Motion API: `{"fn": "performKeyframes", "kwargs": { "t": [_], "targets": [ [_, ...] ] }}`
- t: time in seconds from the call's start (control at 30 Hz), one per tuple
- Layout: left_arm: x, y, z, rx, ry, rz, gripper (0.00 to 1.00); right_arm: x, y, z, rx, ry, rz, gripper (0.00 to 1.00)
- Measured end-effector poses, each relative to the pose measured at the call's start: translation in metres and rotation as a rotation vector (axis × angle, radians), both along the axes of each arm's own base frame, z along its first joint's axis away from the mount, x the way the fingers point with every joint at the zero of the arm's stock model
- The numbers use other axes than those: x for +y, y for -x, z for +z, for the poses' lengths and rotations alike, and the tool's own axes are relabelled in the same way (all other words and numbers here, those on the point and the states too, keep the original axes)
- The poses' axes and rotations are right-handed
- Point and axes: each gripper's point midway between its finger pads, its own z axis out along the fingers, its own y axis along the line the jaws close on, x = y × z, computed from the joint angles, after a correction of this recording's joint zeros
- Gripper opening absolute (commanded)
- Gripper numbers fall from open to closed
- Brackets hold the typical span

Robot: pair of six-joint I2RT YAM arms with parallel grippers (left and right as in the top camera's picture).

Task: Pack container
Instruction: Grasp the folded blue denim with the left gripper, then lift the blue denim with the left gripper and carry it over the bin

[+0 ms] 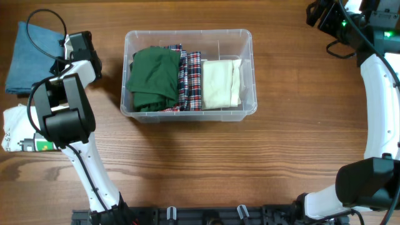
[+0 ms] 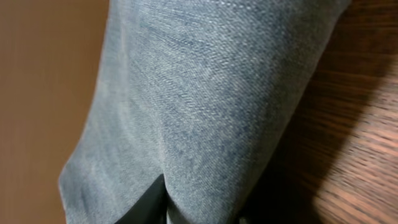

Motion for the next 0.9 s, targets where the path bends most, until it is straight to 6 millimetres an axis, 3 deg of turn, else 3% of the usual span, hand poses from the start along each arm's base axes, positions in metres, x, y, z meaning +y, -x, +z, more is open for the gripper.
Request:
{"fn": "performKeyframes", "kwargs": {
  "t": [0.23,0.43,0.53,0.63,0.77,0.8,0.9],
  "targets": [
    [0.004,0.003,0.003,-0.008,-0.038,0.028,0.04,0.0,0.0,0.0,0.0,0.0,0.0,1.0],
    [0.002,0.006,0.006,-0.006,-0.088,0.056,0.04,0.0,0.0,0.0,0.0,0.0,0.0,1.0],
    [-0.017,0.003,0.013,-0.001,-0.101,0.032,0.04,0.0,0.0,0.0,0.0,0.0,0.0,1.0],
    [-0.043,-0.005,0.038,-0.03,-0.094,-0.017,0.04,0.0,0.0,0.0,0.0,0.0,0.0,1.0],
    [-0.086,-0.013,0.104,-0.133,-0.023,-0.107,0.04,0.0,0.0,0.0,0.0,0.0,0.0,1.0],
    [-0.1,-0.013,0.13,-0.191,0.015,-0.138,0.04,0.0,0.0,0.0,0.0,0.0,0.0,1.0],
    [-0.121,0.0,0.183,-0.308,0.118,-0.184,0.04,0.0,0.0,0.0,0.0,0.0,0.0,1.0]
  ]
}}
